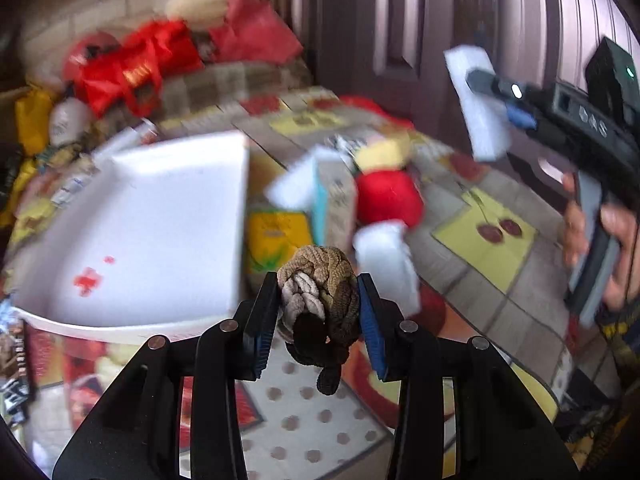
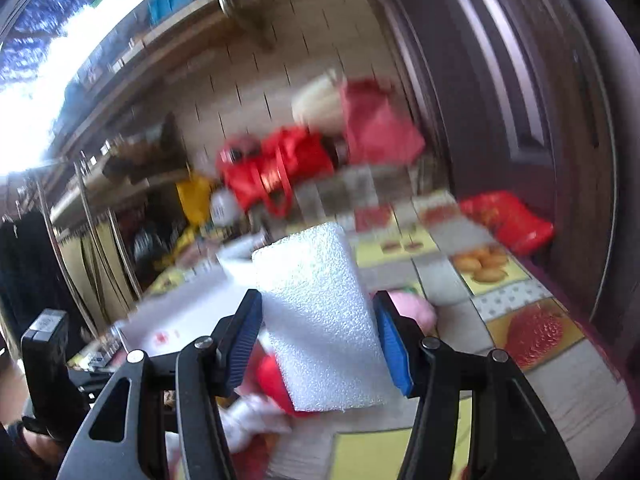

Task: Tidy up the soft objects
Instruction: 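Lower the rope toy into the white box with the left gripper while the right places the foam block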

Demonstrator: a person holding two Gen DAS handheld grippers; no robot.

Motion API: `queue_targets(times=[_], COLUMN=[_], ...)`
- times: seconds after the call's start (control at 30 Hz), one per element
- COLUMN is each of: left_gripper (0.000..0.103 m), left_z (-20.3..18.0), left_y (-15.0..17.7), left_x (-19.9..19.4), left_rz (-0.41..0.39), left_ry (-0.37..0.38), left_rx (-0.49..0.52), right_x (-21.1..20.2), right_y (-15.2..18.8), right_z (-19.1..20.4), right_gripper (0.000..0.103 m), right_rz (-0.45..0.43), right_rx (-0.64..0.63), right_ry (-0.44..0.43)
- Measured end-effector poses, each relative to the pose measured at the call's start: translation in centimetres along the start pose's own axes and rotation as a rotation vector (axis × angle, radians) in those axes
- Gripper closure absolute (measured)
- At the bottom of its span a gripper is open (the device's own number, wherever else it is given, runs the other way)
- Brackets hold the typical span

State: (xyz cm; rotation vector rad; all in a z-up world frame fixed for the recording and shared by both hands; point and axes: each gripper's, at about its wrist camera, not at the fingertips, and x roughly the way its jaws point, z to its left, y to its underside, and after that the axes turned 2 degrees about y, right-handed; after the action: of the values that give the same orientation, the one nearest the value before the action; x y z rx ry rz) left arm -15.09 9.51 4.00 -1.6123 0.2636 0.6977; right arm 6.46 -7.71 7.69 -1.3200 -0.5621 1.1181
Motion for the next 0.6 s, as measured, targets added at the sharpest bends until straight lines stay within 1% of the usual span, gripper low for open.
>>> queue_targets(times=[0.1, 0.2, 0.27, 0.43, 0.5, 0.6], left_gripper=[0.065, 0.065, 0.065, 0.065, 0.065, 0.065], left_z=[0.6, 2.3, 3.7, 6.8, 8.7, 10.7], left_y=[-0.1, -0.1, -0.3, -0.7, -0.8, -0.8], left_x=[-0.8, -0.8, -0.7, -0.8, -0.7, -0.7], left_rz=[-0.068, -0.097, -0.124, -0.216, -0.245, -0.258], left_ry=[-0.094, -0.138, -0.173, -0.308, -0.352, -0.387], left_rx=[0.01, -0.019, -0.048, -0.08, -0.125, -0.178], right_x=[-0.3, 0.2, 1.2, 2.9, 3.4, 4.4], right_y=[0.8, 1.7, 2.0, 2.8, 3.0, 3.3], right_z=[1.7, 3.6, 4.7, 6.8, 7.8, 9.1], right_gripper=[0.046, 0.046, 0.046, 0.046, 0.046, 0.046], right_rz=[-0.071, -0.103, -0.096, -0.074, -0.077, -0.067], right_rx=[0.014, -0.022, -0.028, -0.037, -0.035, -0.055], right_ry=[-0.006, 0.016, 0.002, -0.013, -0.022, -0.035])
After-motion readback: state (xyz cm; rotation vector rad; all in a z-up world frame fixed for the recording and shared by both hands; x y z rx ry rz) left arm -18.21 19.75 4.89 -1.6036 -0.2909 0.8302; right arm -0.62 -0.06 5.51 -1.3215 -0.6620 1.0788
